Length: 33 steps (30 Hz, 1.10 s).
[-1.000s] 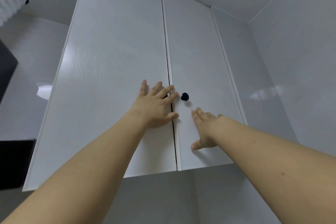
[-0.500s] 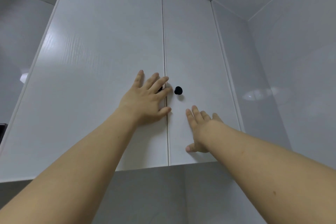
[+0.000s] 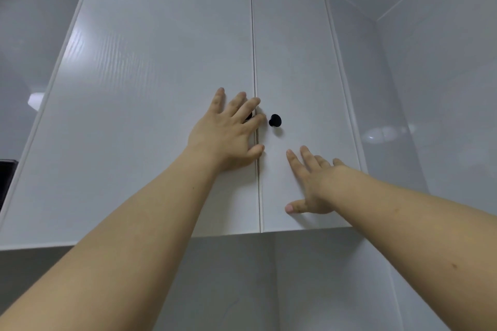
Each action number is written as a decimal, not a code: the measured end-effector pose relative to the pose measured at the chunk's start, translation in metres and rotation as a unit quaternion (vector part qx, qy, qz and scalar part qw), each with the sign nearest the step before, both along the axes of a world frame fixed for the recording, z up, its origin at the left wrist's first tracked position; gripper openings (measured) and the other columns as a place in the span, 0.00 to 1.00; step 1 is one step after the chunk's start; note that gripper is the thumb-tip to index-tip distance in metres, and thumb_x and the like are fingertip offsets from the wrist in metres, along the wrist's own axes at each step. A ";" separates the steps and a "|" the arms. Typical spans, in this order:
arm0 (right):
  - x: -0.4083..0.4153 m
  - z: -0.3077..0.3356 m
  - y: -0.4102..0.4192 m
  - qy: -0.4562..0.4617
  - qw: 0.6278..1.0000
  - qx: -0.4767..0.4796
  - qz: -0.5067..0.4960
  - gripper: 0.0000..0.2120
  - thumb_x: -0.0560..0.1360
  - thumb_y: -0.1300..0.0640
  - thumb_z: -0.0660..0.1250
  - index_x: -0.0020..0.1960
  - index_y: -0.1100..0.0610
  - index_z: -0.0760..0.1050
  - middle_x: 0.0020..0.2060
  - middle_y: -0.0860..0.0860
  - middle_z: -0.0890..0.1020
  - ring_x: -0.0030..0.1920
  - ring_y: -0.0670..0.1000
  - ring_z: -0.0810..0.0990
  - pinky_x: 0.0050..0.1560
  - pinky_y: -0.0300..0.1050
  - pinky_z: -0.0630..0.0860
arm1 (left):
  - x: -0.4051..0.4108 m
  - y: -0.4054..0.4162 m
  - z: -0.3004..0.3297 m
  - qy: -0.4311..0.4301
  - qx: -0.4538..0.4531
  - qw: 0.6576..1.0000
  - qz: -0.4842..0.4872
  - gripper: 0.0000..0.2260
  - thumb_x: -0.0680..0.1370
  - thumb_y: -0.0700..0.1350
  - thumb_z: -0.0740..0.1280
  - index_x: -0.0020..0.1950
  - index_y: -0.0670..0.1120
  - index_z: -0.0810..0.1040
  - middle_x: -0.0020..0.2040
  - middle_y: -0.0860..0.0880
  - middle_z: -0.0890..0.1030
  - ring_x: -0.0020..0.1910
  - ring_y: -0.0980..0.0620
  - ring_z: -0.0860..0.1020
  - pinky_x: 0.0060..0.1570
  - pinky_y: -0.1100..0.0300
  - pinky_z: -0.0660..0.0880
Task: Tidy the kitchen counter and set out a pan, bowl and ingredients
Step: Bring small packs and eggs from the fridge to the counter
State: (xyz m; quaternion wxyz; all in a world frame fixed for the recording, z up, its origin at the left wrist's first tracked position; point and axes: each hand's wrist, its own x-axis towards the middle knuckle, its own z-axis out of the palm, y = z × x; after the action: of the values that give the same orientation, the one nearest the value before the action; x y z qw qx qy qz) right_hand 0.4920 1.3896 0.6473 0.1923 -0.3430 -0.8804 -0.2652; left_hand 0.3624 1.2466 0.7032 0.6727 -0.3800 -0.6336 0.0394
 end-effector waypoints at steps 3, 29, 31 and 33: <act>0.001 -0.001 -0.001 0.004 1.000 0.000 -0.004 0.52 0.72 0.28 0.55 0.72 0.50 0.20 0.75 0.54 0.29 0.78 0.57 0.42 0.75 0.61 0.48 | 0.001 0.000 0.000 0.001 0.006 1.000 -0.010 0.31 0.78 0.64 0.48 0.78 0.52 0.52 0.80 0.50 0.48 0.79 0.48 0.46 0.75 0.40 0.40; 0.098 0.030 -0.133 0.025 0.998 0.061 -0.017 0.43 0.77 0.38 0.59 0.78 0.49 0.34 0.78 0.52 0.40 0.77 0.55 0.38 0.76 0.57 0.37 | 0.047 -0.148 -0.006 -0.030 -0.083 0.995 -0.035 0.30 0.79 0.60 0.50 0.79 0.51 0.50 0.80 0.51 0.50 0.79 0.47 0.49 0.77 0.46 0.42; 0.103 0.027 -0.149 0.012 0.998 0.058 -0.019 0.42 0.77 0.39 0.59 0.78 0.49 0.35 0.78 0.51 0.42 0.78 0.55 0.39 0.76 0.57 0.39 | 0.050 -0.161 -0.010 -0.048 -0.101 0.993 -0.032 0.30 0.80 0.59 0.52 0.80 0.52 0.49 0.80 0.51 0.49 0.79 0.48 0.48 0.77 0.46 0.42; 0.112 0.025 -0.164 0.006 0.998 0.054 -0.031 0.41 0.77 0.39 0.59 0.78 0.49 0.36 0.78 0.51 0.43 0.78 0.55 0.40 0.76 0.57 0.40 | 0.052 -0.172 -0.015 -0.061 -0.107 0.991 -0.049 0.30 0.80 0.59 0.52 0.80 0.52 0.49 0.80 0.51 0.49 0.79 0.48 0.48 0.77 0.46 0.42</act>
State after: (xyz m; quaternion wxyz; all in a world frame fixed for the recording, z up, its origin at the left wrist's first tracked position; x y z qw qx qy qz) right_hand 0.6044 1.2252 0.6726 0.2074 -0.3607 -0.8527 -0.3160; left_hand 0.4141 1.0751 0.6885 0.5893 -0.4819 -0.6464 0.0508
